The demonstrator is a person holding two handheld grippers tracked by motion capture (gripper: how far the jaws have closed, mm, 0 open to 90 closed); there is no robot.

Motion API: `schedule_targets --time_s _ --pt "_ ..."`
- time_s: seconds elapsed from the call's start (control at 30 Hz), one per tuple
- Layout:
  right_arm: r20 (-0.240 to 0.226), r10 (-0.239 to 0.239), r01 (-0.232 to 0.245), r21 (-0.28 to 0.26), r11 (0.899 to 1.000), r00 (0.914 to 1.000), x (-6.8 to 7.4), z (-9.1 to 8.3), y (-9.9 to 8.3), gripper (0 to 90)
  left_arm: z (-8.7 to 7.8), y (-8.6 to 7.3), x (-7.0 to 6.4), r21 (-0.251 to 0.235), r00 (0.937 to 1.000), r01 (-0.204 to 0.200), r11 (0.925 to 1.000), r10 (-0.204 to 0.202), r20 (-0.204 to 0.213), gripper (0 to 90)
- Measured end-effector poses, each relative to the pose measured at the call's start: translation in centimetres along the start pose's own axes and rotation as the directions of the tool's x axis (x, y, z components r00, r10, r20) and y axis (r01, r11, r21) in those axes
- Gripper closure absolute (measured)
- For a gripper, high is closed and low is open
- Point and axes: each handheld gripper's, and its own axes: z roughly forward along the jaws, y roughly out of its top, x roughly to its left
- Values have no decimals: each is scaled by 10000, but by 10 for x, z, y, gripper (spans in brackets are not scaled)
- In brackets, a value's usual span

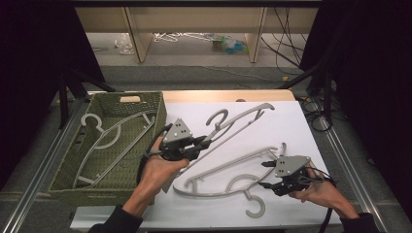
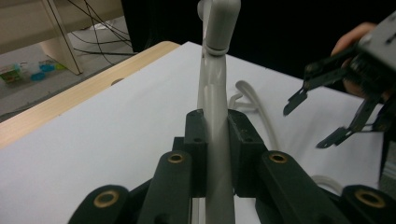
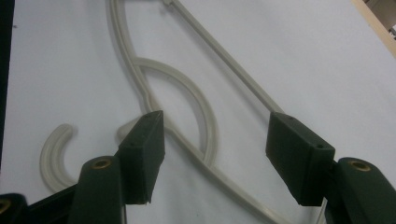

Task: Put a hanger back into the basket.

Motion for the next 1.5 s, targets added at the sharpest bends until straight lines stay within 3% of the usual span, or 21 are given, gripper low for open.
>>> schedule_targets --time_s 0.2,0.47,0.73,1.07,1.37,1.5 --pt "40 36 -37 96 9999 10000 0 1 -3 381 -28 23 9 -653 9985 548 9964 -547 24 791" --pt "-127 214 -211 189 9996 9997 1 1 -5 382 -77 40 27 -1515 9964 588 9867 -672 -514 792" --pt "-64 126 -125 242 9996 9999 1 3 -6 383 -110 18 69 -1249 9816 872 9883 -1066 -1584 791" --pt "-174 206 -198 404 9990 9996 0 7 -8 374 -136 -14 115 -1020 9534 844 9912 -1100 -2808 792" --pt "-66 314 -312 324 9990 9995 -2 6 -9 350 -151 -34 136 -941 9431 1219 9881 -1448 -2993 792" --pt "-75 343 -340 296 9990 9994 -2 6 -9 348 -158 -42 142 -882 9422 1282 9878 -1490 -3000 792"
